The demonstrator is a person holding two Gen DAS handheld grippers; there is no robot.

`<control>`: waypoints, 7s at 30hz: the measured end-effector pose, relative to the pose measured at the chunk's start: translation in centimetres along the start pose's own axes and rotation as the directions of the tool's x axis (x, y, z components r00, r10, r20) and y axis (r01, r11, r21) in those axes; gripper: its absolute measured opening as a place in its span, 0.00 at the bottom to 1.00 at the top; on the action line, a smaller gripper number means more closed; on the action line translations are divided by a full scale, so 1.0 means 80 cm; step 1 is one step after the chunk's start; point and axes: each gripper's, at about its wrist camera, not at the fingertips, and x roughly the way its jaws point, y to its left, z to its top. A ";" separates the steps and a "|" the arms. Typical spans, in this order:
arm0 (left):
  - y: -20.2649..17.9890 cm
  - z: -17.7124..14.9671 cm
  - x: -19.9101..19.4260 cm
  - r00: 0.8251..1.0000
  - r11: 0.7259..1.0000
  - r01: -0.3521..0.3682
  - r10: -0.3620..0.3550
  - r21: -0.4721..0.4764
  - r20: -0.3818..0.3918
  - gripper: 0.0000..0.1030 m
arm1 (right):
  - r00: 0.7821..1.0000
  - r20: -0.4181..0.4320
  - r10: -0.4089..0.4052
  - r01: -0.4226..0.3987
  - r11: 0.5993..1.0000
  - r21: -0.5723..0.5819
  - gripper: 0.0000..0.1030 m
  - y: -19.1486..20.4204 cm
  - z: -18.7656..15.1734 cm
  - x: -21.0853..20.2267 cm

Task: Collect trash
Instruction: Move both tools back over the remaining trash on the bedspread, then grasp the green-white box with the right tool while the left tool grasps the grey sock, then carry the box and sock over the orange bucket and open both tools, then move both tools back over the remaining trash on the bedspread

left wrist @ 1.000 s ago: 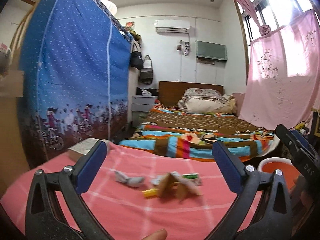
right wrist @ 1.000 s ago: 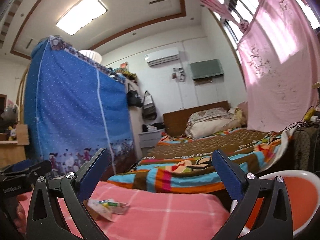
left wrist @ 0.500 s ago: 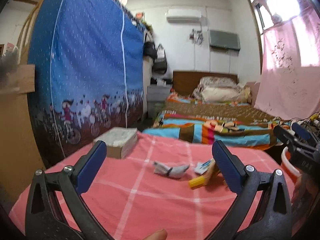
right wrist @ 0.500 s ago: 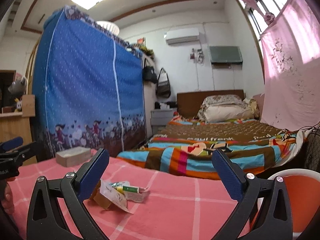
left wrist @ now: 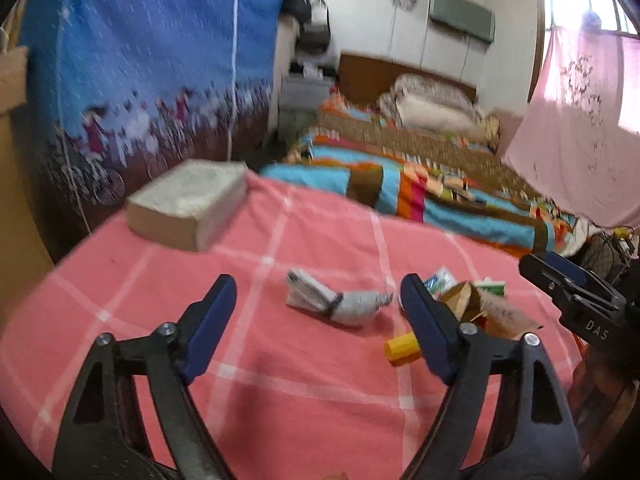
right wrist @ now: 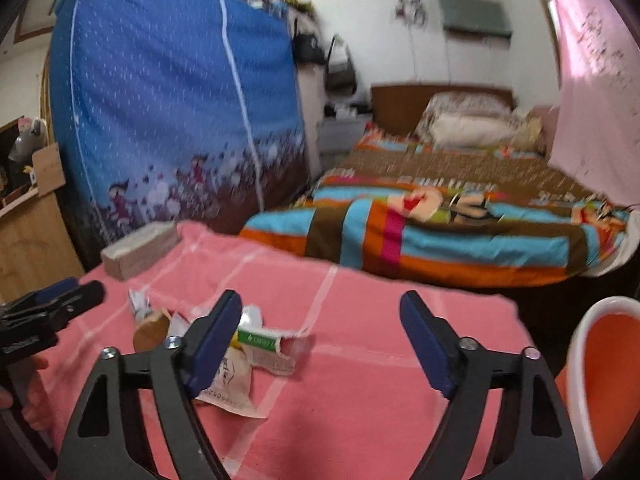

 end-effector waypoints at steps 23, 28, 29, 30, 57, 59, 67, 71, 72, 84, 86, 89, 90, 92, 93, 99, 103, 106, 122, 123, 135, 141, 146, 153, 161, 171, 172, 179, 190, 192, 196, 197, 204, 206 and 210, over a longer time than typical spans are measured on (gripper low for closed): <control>-0.013 0.003 0.034 0.989 0.997 0.079 -0.077 0.008 -0.128 0.14 | 0.969 -0.211 0.126 -0.132 0.991 -0.011 0.37 0.024 -0.008 0.046; -0.005 0.001 0.032 0.987 0.996 0.088 -0.091 -0.027 -0.130 0.08 | 0.979 -0.164 0.124 -0.127 0.992 -0.011 0.37 0.023 -0.008 0.033; -0.005 0.001 0.031 0.988 0.996 0.087 -0.089 -0.026 -0.129 0.07 | 0.980 -0.156 0.123 -0.126 0.992 -0.011 0.37 0.023 -0.008 0.032; -0.005 0.001 0.030 0.988 0.996 0.087 -0.089 -0.023 -0.126 0.05 | 0.982 -0.147 0.122 -0.125 0.992 -0.012 0.37 0.023 -0.008 0.030; -0.019 0.007 0.024 0.997 0.999 0.022 -0.018 0.049 -0.075 0.55 | 0.990 -0.071 0.124 -0.127 0.991 -0.042 0.37 0.028 -0.011 0.009; -0.019 0.007 0.038 0.992 0.998 0.026 -0.020 0.050 -0.126 0.54 | 0.989 -0.076 0.127 -0.129 0.991 -0.027 0.37 0.025 -0.011 0.011; -0.020 0.000 0.058 0.976 0.998 0.020 -0.009 0.052 -0.216 0.48 | 0.986 -0.094 0.136 -0.135 0.991 0.017 0.37 0.017 -0.011 0.016; -0.019 0.001 0.056 0.977 0.999 0.028 -0.018 0.046 -0.213 0.36 | 0.986 -0.094 0.135 -0.135 0.991 0.016 0.37 0.017 -0.011 0.016; -0.019 0.001 0.055 0.977 0.999 0.027 -0.017 0.044 -0.210 0.35 | 0.986 -0.094 0.136 -0.135 0.991 0.016 0.37 0.017 -0.011 0.016; -0.045 0.009 -0.028 0.994 0.994 0.068 -0.076 0.090 0.083 0.32 | 0.985 0.114 0.133 -0.132 0.991 -0.012 0.37 0.014 -0.012 -0.036; -0.052 0.013 -0.045 0.985 0.993 0.080 -0.093 0.092 0.142 0.32 | 0.971 0.192 0.140 -0.142 0.990 -0.006 0.37 0.008 -0.012 -0.058; -0.071 0.020 -0.073 0.964 0.987 0.102 -0.128 0.123 0.233 0.32 | 0.954 0.274 0.124 -0.128 0.992 -0.003 0.37 -0.001 -0.010 -0.085; -0.079 0.022 -0.081 0.956 0.985 0.106 -0.139 0.138 0.260 0.32 | 0.944 0.308 0.114 -0.119 0.993 -0.004 0.37 -0.005 -0.009 -0.096; -0.092 0.024 -0.094 0.939 0.979 0.117 -0.163 0.166 0.303 0.32 | 0.926 0.364 0.096 -0.102 0.995 -0.004 0.37 -0.012 -0.004 -0.113; -0.099 0.025 -0.100 0.931 0.976 0.123 -0.176 0.180 0.321 0.32 | 0.917 0.389 0.086 -0.092 0.996 -0.003 0.37 -0.016 -0.003 -0.121; -0.148 0.026 -0.131 0.872 0.946 0.165 -0.272 0.279 0.406 0.33 | 0.850 0.526 0.000 -0.021 0.999 0.034 0.37 -0.045 0.003 -0.170; -0.182 0.023 -0.140 0.840 0.916 0.203 -0.345 0.346 0.419 0.33 | 0.817 0.574 -0.058 0.017 0.997 0.077 0.37 -0.070 0.002 -0.194; -0.207 0.020 -0.142 0.827 0.894 0.232 -0.389 0.383 0.407 0.33 | 0.806 0.584 -0.095 0.041 0.994 0.105 0.37 -0.085 -0.001 -0.206; -0.328 -0.015 -0.119 0.807 0.794 0.407 -0.544 0.451 0.230 0.33 | 0.806 0.507 -0.306 0.212 0.949 0.235 0.38 -0.180 -0.038 -0.257; -0.335 -0.017 -0.116 0.807 0.789 0.418 -0.550 0.450 0.215 0.33 | 0.809 0.497 -0.314 0.218 0.945 0.243 0.38 -0.186 -0.041 -0.258; -0.413 -0.044 -0.065 0.828 0.746 0.526 -0.559 0.409 -0.047 0.34 | 0.854 0.348 -0.387 0.282 0.907 0.314 0.38 -0.240 -0.073 -0.262; -0.438 -0.060 -0.037 0.825 0.746 0.561 -0.540 0.360 -0.167 0.34 | 0.878 0.266 -0.399 0.292 0.885 0.364 0.38 -0.263 -0.079 -0.257; -0.450 -0.067 -0.021 0.816 0.750 0.578 -0.530 0.321 -0.231 0.36 | 0.892 0.204 -0.403 0.301 0.867 0.398 0.38 -0.279 -0.087 -0.251; -0.455 -0.072 -0.013 0.807 0.756 0.588 -0.524 0.287 -0.272 0.42 | 0.903 0.137 -0.408 0.318 0.847 0.426 0.39 -0.290 -0.092 -0.243; -0.450 -0.067 -0.011 0.809 0.770 0.583 -0.521 0.259 -0.273 0.50 | 0.904 0.100 -0.416 0.330 0.827 0.454 0.47 -0.300 -0.097 -0.241; -0.415 -0.052 -0.017 0.852 0.825 0.521 -0.491 0.220 -0.181 0.59 | 0.899 0.101 -0.425 0.342 0.829 0.443 0.61 -0.295 -0.089 -0.238; -0.408 -0.049 -0.020 0.860 0.833 0.510 -0.485 0.216 -0.159 0.62 | 0.897 0.112 -0.428 0.342 0.832 0.438 0.65 -0.292 -0.087 -0.238; -0.353 -0.023 -0.042 0.903 0.892 0.420 -0.428 0.169 0.016 0.85 | 0.870 0.239 -0.431 0.325 0.866 0.379 0.80 -0.253 -0.065 -0.243; -0.259 -0.005 -0.081 0.924 0.957 0.261 -0.285 0.125 0.256 1.00 | 0.834 0.408 -0.372 0.264 0.918 0.296 1.00 -0.185 -0.038 -0.233; -0.244 -0.003 -0.086 0.923 0.964 0.234 -0.260 0.124 0.282 1.00 | 0.831 0.434 -0.347 0.247 0.930 0.271 1.00 -0.169 -0.033 -0.229; -0.209 -0.002 -0.098 0.921 0.978 0.174 -0.202 0.112 0.334 1.00 | 0.824 0.478 -0.306 0.222 0.949 0.224 1.00 -0.137 -0.027 -0.220; -0.199 -0.001 -0.102 0.919 0.981 0.161 -0.188 0.107 0.346 1.00 | 0.820 0.491 -0.294 0.216 0.954 0.210 1.00 -0.128 -0.025 -0.217; -0.131 0.001 -0.118 0.911 0.996 0.065 -0.082 0.057 0.405 1.00 | 0.816 0.539 -0.209 0.150 0.977 0.152 1.00 -0.078 -0.018 -0.194; -0.111 0.000 -0.122 0.906 0.998 0.035 -0.051 0.044 0.421 1.00 | 0.818 0.544 -0.187 0.132 0.982 0.138 1.00 -0.064 -0.016 -0.186; -0.079 -0.003 -0.126 0.899 1.000 -0.009 -0.004 0.026 0.439 1.00 | 0.821 0.556 -0.127 0.092 0.992 0.092 1.00 -0.036 -0.013 -0.171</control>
